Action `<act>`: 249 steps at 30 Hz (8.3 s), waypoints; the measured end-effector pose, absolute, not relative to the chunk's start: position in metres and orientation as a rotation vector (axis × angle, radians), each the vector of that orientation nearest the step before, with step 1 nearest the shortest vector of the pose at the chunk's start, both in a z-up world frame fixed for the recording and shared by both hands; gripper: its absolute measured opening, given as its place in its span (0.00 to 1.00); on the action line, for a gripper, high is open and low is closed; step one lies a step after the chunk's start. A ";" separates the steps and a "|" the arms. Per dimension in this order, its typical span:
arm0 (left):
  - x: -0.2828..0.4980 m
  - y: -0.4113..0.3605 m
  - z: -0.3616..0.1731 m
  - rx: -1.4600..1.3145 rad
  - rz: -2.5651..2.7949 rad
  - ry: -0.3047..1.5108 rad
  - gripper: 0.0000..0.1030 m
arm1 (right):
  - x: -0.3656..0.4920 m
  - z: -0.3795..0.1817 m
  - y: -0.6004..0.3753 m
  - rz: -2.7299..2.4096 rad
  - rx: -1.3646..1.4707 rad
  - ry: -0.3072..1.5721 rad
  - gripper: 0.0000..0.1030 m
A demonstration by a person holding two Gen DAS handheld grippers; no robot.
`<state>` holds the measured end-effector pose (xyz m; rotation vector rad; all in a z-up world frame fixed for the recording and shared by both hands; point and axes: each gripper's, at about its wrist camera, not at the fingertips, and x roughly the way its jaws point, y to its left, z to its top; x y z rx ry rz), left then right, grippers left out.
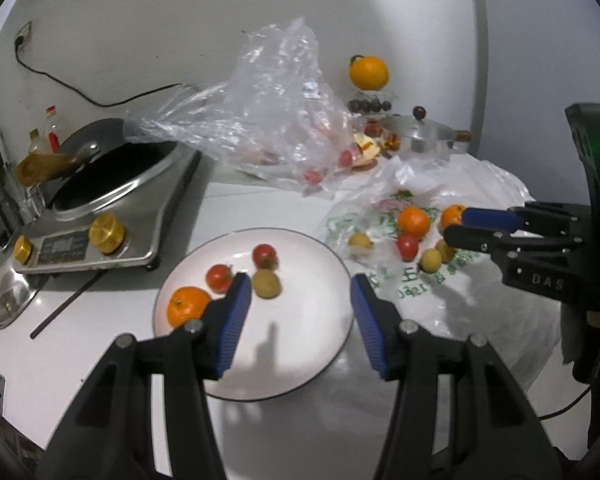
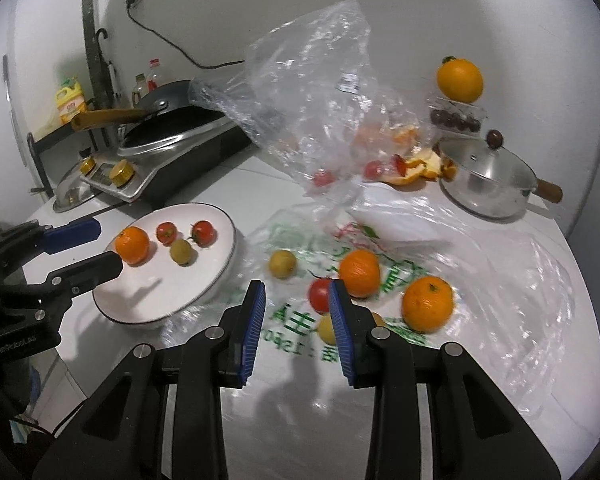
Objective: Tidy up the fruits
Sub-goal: 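Move both tools back over the fruits on the plastic bag, then grasp a yellow round fruit with the left tool while the right tool grasps a brown round fruit, then carry both held fruits over the white plate, then lower the yellow fruit onto the plate and open the left tool, then lower the brown fruit onto the plate and open the right tool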
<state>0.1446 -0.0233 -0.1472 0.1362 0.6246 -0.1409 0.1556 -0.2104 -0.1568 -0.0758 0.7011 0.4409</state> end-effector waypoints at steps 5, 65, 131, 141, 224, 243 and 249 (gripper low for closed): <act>0.148 -0.041 -0.149 0.163 -0.161 0.635 0.51 | 0.154 -0.163 -0.231 0.413 -0.057 0.707 0.34; 0.196 -0.149 -0.190 0.210 -0.357 0.753 0.51 | 0.174 -0.194 -0.281 0.469 -0.055 0.768 0.25; 0.174 -0.114 -0.169 0.162 -0.377 0.700 0.23 | 0.150 -0.162 -0.261 0.458 -0.081 0.698 0.25; 0.160 -0.078 -0.165 0.118 -0.343 0.687 0.23 | 0.141 -0.153 -0.228 0.490 -0.126 0.688 0.25; 0.158 0.089 -0.182 -0.052 -0.132 0.706 0.31 | 0.157 -0.172 -0.065 0.628 -0.289 0.764 0.25; 0.162 0.130 -0.190 -0.113 -0.069 0.716 0.52 | 0.182 -0.195 -0.021 0.660 -0.303 0.816 0.25; 0.162 0.132 -0.191 -0.110 -0.066 0.717 0.52 | 0.186 -0.199 -0.015 0.657 -0.300 0.827 0.25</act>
